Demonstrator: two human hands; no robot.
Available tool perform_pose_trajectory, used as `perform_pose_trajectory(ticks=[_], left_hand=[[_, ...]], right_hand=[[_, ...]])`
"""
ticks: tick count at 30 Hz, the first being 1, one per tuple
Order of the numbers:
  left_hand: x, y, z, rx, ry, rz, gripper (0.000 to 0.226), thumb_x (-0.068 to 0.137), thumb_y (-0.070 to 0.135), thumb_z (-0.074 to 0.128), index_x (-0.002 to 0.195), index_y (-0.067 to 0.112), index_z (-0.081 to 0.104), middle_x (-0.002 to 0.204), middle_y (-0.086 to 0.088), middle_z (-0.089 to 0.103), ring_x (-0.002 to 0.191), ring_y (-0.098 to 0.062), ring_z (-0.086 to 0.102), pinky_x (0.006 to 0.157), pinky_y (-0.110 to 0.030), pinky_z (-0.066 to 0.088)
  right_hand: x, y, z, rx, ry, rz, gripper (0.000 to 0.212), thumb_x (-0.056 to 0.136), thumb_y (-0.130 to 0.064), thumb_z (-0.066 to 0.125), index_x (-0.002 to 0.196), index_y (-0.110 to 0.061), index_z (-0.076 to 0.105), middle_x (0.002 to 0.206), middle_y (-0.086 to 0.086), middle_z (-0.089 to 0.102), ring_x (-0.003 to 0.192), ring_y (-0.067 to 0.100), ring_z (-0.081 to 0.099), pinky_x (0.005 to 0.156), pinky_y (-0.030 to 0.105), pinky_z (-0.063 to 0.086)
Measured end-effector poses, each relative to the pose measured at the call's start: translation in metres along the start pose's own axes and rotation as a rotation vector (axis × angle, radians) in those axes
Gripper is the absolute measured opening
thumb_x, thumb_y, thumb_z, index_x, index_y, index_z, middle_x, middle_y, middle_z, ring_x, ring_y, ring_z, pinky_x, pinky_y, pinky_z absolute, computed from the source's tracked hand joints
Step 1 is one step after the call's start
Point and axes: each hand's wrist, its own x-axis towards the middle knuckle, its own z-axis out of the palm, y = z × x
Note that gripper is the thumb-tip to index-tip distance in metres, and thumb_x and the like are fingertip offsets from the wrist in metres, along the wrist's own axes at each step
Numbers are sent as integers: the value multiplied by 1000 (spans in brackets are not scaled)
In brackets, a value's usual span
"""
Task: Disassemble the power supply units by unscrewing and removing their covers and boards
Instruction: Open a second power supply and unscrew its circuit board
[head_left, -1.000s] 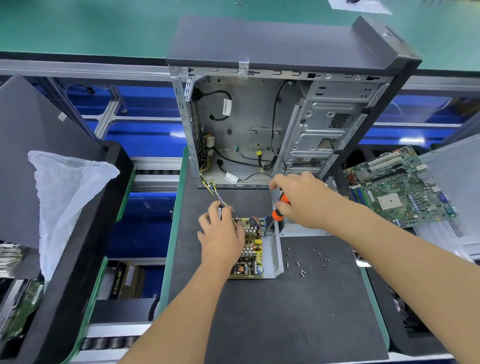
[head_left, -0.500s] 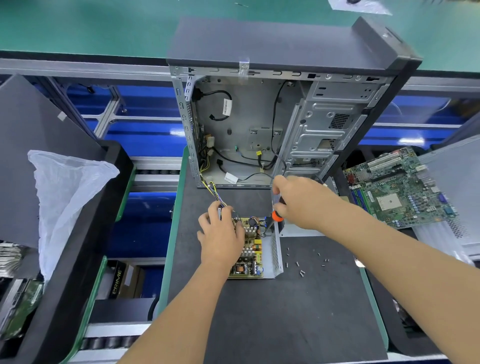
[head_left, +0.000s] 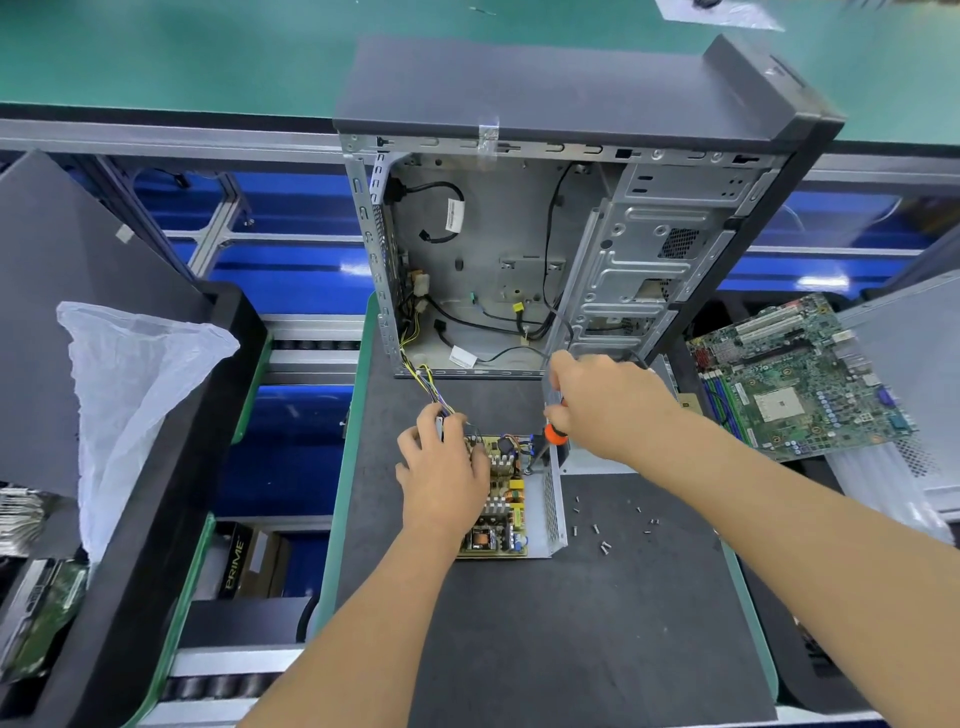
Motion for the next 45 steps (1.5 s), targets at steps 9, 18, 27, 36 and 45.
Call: perform_pose_trajectory(ticks=[9, 18, 27, 36, 45], left_hand=[[-1, 0, -1, 5, 4, 2, 37, 100, 37, 50, 134, 24, 46, 150, 2, 25, 125, -27, 30, 92, -49, 47], [0, 1, 0, 10, -2, -1, 36, 99, 36, 50, 133, 24, 46, 151, 2, 24, 125, -27, 29, 92, -50, 47], [0, 1, 0, 10, -5, -1, 37, 99, 36, 51, 134, 24, 45, 151, 2, 24, 125, -27, 29, 92, -50, 46], [-1, 1, -1, -1, -6, -3, 37, 100, 36, 50, 134, 23, 45, 152, 2, 23, 128, -27, 28, 94, -51, 45], [-1, 1, -1, 1, -7, -1, 36, 99, 35, 50, 133, 24, 46, 150, 1, 25, 126, -28, 28, 93, -51, 45]], right_hand=[[-4, 2, -1, -53, 29, 51, 59, 91, -69, 41, 120, -18, 40, 82, 3, 48, 83, 29, 49, 56, 35, 35], [4, 10, 2, 134, -5, -87, 27, 91, -28, 64, 112, -20, 48, 109, 5, 51, 106, 31, 51, 82, 40, 44], [-3, 1, 3, -246, 93, -53, 42, 102, -50, 35, 123, -15, 45, 103, 11, 59, 95, 35, 60, 62, 38, 35], [-4, -1, 4, 16, 13, -5, 40, 97, -44, 54, 120, -15, 38, 112, 9, 42, 106, 35, 48, 77, 39, 44], [-5, -9, 2, 57, 0, -21, 26, 95, -16, 54, 118, -14, 42, 116, 10, 45, 98, 34, 48, 78, 41, 44]])
